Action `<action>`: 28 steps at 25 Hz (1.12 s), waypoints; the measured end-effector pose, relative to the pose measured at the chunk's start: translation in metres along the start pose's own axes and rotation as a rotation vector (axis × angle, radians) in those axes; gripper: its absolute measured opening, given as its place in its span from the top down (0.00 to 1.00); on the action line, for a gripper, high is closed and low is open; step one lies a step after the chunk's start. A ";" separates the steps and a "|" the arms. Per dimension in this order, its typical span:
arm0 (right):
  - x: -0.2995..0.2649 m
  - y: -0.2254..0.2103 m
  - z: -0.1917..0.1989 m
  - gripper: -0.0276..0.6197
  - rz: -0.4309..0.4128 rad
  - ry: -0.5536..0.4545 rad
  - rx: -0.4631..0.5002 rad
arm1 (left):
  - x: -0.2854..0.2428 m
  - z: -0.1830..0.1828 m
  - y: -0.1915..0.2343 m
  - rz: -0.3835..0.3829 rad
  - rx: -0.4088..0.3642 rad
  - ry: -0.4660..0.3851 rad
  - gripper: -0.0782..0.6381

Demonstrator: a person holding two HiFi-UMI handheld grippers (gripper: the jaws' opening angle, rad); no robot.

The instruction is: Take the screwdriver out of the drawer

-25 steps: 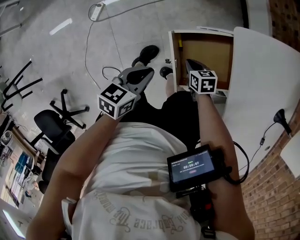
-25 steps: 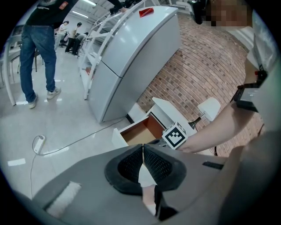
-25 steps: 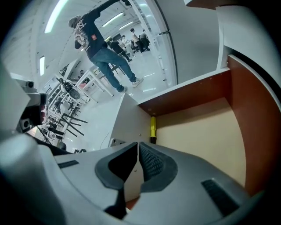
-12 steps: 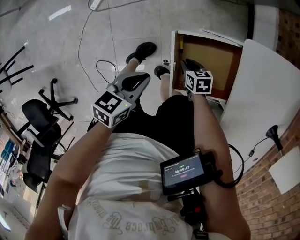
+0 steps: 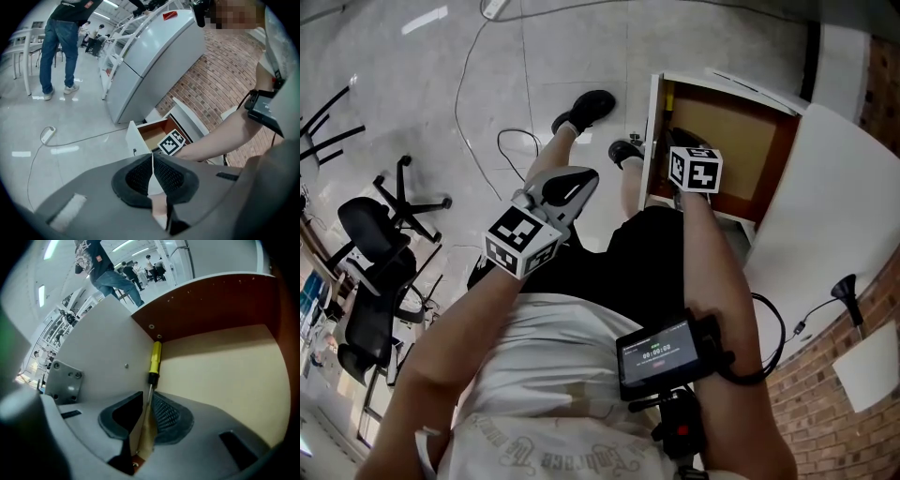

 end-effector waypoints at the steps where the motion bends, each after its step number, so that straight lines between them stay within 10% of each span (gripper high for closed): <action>1: -0.002 -0.001 0.002 0.87 0.001 0.003 -0.008 | 0.001 0.002 0.001 -0.001 0.002 0.004 0.87; 20: -0.028 -0.008 0.004 0.92 -0.052 0.043 -0.005 | -0.003 -0.011 0.027 -0.016 0.016 0.030 0.87; 28: -0.025 -0.009 0.003 0.93 -0.097 0.027 -0.206 | -0.004 -0.016 0.022 -0.003 0.011 0.026 0.87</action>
Point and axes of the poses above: the fingertips, and each gripper's own axes: x backward along the fingers, y to its left, z out of its underside, the point moved 6 cm from there along x, backward along the fingers, and after that the axes turned 13 degrees about -y, right-handed, at the moved point
